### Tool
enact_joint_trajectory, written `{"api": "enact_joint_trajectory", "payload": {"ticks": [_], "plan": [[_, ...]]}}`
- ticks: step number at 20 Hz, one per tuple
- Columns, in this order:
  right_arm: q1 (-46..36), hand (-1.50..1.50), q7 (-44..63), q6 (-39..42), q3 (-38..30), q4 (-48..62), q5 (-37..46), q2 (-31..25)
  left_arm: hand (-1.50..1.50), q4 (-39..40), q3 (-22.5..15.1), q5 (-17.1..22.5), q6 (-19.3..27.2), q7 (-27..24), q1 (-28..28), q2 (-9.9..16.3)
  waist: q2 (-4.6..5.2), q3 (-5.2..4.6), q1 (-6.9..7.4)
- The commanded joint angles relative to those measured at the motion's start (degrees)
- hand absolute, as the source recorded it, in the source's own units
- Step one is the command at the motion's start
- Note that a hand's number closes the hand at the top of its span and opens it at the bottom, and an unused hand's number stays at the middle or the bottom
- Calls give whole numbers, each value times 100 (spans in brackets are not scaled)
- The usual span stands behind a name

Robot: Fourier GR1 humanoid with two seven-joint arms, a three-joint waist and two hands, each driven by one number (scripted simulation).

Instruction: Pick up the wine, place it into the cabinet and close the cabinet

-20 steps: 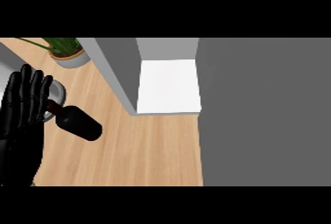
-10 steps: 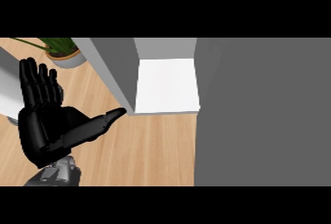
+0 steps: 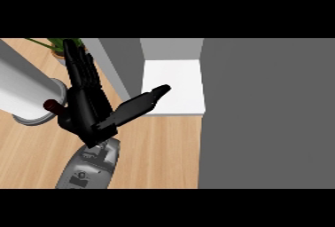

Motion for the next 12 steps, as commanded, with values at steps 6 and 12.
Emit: {"api": "enact_joint_trajectory", "payload": {"ticks": [6,12], "plan": [[44,-150,385,195,-444,-391,-405,-162,-150,291,-228,-567,767,866,-714,-4,1,1,16],[-244,-150,704,-298,112,-482,180,199,-150,-452,-445,-1820,850,2010,-403,-5,-23,3,85]]}}
